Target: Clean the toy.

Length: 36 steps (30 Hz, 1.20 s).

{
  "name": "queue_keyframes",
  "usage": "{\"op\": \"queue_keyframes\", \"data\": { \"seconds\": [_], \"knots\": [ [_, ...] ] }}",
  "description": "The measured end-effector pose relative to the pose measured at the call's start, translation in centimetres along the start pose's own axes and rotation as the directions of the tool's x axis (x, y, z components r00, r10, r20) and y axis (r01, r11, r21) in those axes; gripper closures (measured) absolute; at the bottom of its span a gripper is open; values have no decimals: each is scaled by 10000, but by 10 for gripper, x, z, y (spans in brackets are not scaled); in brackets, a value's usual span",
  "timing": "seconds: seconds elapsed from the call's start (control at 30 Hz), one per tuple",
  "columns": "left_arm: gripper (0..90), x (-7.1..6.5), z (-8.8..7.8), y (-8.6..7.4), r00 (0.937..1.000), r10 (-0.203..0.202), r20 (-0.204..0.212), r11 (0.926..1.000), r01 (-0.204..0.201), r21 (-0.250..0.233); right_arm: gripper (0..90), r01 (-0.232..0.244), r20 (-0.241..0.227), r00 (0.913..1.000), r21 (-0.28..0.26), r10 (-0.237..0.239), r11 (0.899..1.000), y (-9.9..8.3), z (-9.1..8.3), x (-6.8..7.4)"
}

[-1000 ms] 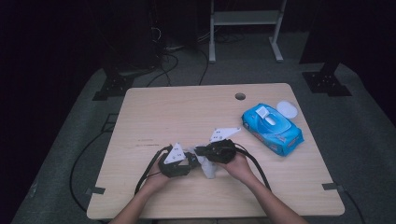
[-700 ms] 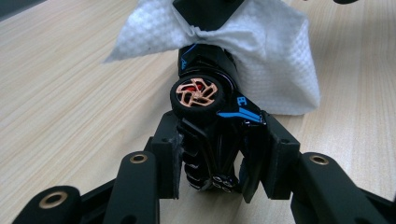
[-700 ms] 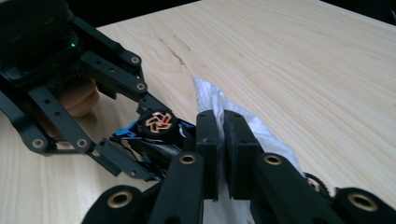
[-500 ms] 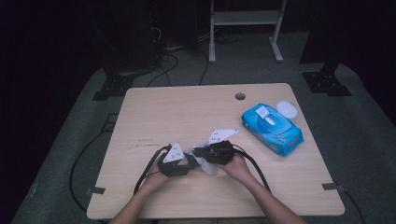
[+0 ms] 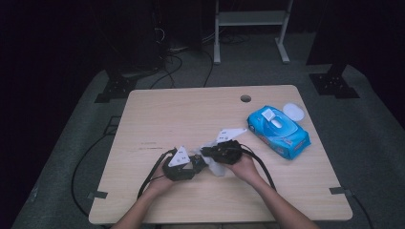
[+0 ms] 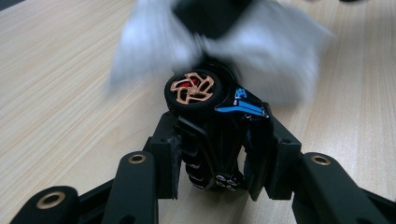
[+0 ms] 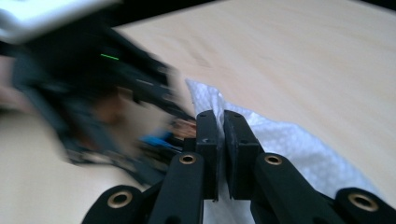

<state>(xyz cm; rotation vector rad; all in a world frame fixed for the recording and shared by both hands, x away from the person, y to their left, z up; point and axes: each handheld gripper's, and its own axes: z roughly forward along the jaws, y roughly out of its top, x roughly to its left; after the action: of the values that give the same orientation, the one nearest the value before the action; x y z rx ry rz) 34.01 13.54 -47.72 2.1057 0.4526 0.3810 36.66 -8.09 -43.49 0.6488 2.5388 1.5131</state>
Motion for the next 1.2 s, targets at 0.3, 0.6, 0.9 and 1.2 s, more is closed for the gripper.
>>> {"op": "queue_keyframes", "data": {
  "seconds": [0.3, 0.6, 0.9, 1.2],
  "knots": [
    [563, 0, 0, 0, 9999, 52, 147, 10000, -51, -51, 843, 566, 674, 9960, 298, -585, 9980, 6, -3, -10],
    [538, -1, -1, 1, 9997, 28, 259, 9999, -24, -147, 587, 603, 232, 9979, -39, -602, 9982, 11, -14, -7],
    [415, 5, -1, 5, 9980, -598, 181, 9981, 601, -163, 554, 338, 432, 9984, 438, -357, 9985, 5, -12, -18],
    [558, 3, 0, 6, 9997, -186, 154, 9998, 187, -57, 821, 70, 16, 10000, 230, -70, 9997, 1, -7, -16]
  ]
}}
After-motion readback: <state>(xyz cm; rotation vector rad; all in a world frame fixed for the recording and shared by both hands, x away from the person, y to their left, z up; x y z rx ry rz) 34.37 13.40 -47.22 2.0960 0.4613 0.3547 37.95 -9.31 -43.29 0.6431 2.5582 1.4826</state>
